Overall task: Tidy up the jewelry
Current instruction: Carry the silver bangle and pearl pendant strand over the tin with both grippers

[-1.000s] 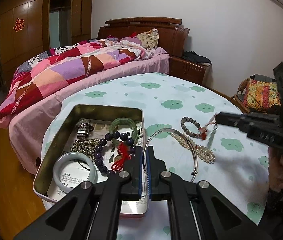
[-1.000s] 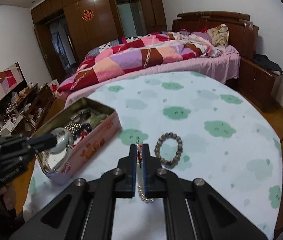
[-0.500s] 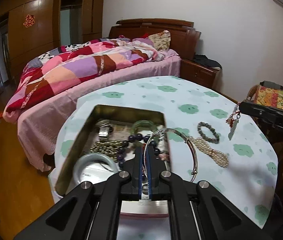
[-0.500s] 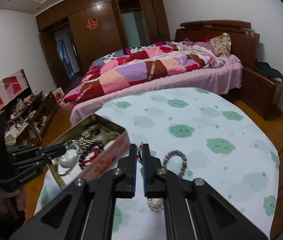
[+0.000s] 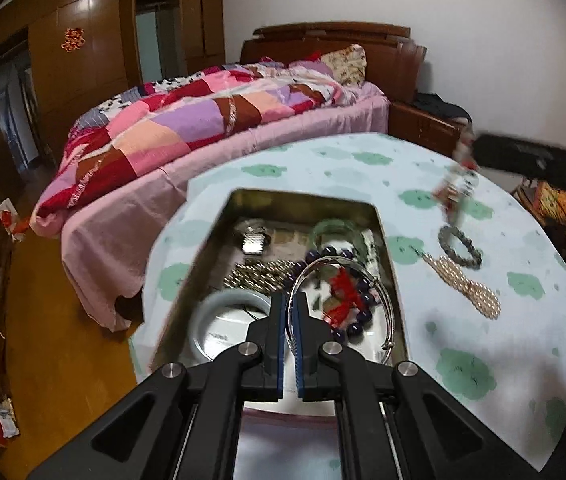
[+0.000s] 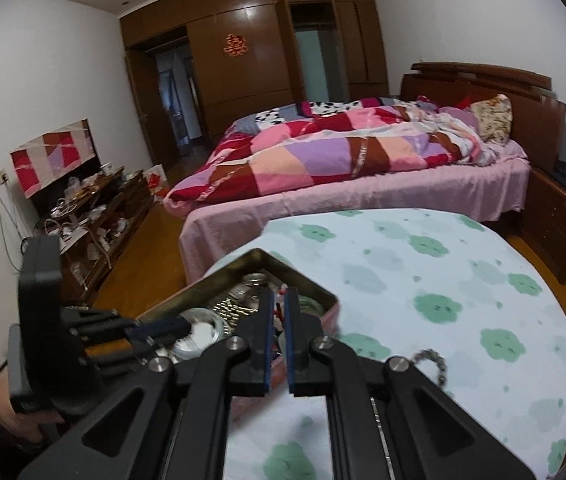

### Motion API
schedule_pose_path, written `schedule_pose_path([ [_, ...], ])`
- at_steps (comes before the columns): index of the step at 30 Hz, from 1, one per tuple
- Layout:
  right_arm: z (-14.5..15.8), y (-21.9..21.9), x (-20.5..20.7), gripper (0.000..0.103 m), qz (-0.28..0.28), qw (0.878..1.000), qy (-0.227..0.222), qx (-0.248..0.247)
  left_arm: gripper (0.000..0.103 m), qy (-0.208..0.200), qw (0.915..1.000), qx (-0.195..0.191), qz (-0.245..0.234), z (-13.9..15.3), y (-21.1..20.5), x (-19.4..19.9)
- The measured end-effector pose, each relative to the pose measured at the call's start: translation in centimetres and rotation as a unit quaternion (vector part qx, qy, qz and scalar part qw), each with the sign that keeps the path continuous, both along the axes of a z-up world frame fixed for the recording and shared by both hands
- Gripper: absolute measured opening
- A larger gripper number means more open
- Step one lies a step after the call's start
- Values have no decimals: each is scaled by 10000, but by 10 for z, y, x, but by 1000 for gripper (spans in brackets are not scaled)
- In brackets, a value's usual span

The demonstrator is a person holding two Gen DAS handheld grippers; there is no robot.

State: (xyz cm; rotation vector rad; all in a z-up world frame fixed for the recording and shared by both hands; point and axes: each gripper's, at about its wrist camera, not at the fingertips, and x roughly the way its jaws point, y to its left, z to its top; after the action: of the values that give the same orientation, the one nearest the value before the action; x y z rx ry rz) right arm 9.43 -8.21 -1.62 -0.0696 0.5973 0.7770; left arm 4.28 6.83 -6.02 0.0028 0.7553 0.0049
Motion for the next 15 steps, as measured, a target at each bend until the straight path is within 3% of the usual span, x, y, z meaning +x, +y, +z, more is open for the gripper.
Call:
schedule_pose_path([
  [15,-12,47,-2,7,440,9988,129,-140,2,335,9992,-115,-175,-18,-6,5],
])
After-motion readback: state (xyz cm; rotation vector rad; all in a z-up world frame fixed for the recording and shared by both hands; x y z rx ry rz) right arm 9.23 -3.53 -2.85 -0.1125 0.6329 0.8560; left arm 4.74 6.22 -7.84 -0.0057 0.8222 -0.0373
